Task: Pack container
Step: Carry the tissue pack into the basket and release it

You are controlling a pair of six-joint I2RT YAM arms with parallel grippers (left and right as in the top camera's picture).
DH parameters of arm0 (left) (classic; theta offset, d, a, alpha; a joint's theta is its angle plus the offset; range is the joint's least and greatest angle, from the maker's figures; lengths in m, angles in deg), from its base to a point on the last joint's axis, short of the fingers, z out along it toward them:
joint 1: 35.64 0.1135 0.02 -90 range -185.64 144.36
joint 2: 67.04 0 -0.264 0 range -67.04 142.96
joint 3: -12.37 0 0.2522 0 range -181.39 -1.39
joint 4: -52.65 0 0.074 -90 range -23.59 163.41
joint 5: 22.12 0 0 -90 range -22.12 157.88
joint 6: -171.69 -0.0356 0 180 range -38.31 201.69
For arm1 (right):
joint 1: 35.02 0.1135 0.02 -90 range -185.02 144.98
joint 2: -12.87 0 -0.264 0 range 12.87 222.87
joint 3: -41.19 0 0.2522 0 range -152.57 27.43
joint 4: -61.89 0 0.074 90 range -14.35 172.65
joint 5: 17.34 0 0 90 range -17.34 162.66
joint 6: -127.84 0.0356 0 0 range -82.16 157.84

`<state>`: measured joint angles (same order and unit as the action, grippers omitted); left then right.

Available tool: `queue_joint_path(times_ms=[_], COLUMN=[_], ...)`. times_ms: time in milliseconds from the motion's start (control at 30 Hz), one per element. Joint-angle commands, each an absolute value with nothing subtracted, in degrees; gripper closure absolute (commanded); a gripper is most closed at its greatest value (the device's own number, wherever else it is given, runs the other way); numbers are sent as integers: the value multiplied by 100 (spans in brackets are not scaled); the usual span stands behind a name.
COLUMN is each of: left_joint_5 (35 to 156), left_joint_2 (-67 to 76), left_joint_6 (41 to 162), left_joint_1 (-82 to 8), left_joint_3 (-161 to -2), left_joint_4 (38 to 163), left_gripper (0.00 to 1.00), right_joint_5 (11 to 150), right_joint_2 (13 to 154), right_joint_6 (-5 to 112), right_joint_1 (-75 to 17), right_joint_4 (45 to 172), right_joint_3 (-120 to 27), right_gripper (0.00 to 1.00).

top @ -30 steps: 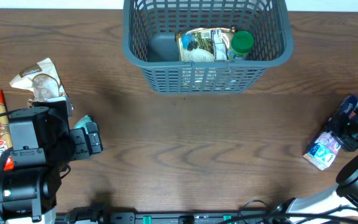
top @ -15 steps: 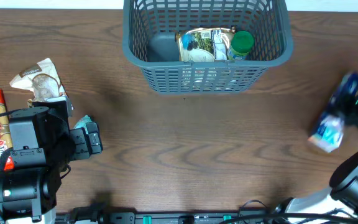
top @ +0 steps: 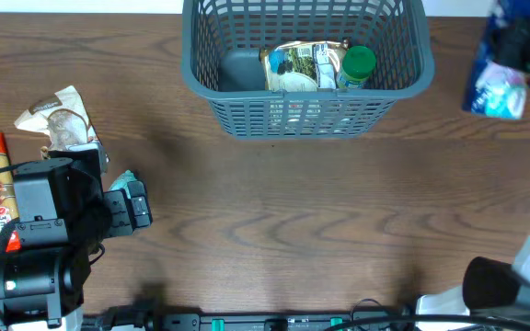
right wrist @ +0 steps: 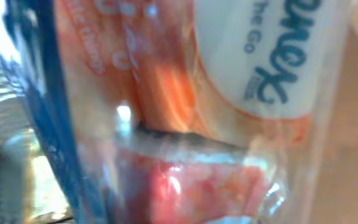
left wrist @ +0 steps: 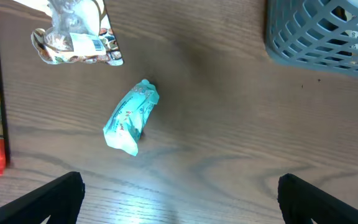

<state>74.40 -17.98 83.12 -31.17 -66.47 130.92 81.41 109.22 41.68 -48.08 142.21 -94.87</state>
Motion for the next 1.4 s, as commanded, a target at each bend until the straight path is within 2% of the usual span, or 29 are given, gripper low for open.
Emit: queue_joint_path(times_ms=[0, 167, 400, 500, 633, 767, 1033, 1367], left_joint_5=[7477, 7477, 7477, 7477, 7477, 7477, 7477, 7477], left_joint_2=[-1809, -1809, -1809, -1809, -1809, -1809, -1809, -1809], left_joint_6=[8233, 8233, 8233, 8233, 8235, 8235, 8235, 8238], left_joint_1=[-3089, -3089, -3089, -3089, -3089, -3089, -3089, -3089], left_joint_3=[-6767, -6767, -6767, -6767, -6767, -6767, -6767, -6767], left_joint_4=[13111, 13114, 13146, 13181, 13197, 13199, 13256, 13286], left_gripper=[2, 2, 2, 2, 2, 2, 2, 2], right_joint_5=[8200, 8106, 7960, 8071, 8559, 8554, 8471, 8294], right_joint_2=[10839, 10870, 11423, 11860, 12557, 13213, 14048, 14179], right_joint_6=[3401, 2179, 1226, 800, -424, -1113, -1106, -1106], right_joint_1=[-4065, -2854, -1687, -1346, -1007, -828, -878, -1117], right_joint_4=[14095, 13515, 12270, 12097, 12342, 12737, 13166, 13314], right_joint_3=[-10079, -10263, -10263, -10263, -10263, -10263, -10261, -10259], right_gripper=[99, 99, 99, 99, 99, 99, 99, 99])
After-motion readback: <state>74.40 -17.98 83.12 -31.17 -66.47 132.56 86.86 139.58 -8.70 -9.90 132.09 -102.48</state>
